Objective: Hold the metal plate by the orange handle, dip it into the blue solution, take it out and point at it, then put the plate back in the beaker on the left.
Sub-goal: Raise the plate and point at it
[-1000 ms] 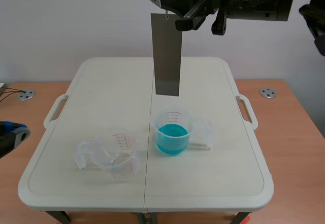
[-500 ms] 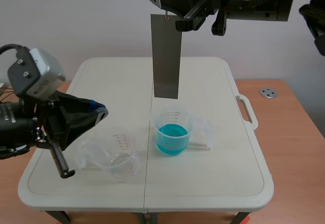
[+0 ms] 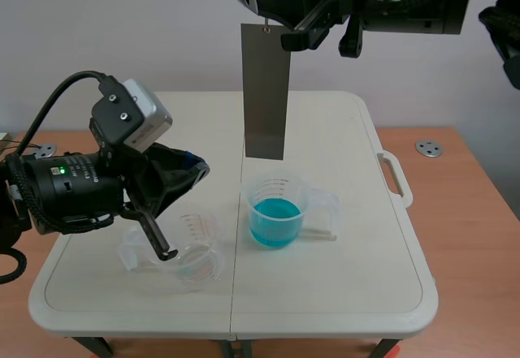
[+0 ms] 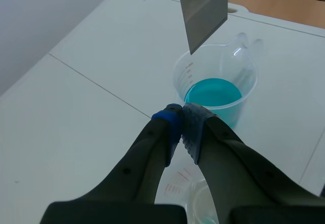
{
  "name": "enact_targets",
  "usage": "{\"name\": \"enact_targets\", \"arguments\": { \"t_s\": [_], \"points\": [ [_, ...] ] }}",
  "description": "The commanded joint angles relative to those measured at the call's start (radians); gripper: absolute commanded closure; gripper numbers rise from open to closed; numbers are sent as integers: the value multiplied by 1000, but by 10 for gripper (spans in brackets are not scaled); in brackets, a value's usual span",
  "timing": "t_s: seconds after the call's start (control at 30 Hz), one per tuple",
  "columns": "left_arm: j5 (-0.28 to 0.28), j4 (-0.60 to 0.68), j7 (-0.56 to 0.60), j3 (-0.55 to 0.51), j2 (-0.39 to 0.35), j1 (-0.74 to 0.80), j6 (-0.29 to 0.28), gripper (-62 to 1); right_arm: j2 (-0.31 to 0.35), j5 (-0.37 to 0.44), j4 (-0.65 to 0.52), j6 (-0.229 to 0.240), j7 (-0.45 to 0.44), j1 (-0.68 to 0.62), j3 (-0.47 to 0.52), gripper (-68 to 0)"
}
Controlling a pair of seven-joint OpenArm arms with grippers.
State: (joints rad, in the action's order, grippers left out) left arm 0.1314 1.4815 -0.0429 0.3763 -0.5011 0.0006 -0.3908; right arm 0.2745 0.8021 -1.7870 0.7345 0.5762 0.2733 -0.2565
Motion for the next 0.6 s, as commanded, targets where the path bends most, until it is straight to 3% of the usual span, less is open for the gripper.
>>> {"name": "enact_targets", "arguments": {
  "t_s": [0.0, 0.57],
  "points": [
    [13, 3, 15, 2, 4, -18, 15, -16, 5, 18, -18, 11, -10, 20, 10, -13],
    [13, -14, 16, 16, 5, -40, 26, -16, 5, 22, -18, 11, 2, 20, 10, -13]
  ]
}}
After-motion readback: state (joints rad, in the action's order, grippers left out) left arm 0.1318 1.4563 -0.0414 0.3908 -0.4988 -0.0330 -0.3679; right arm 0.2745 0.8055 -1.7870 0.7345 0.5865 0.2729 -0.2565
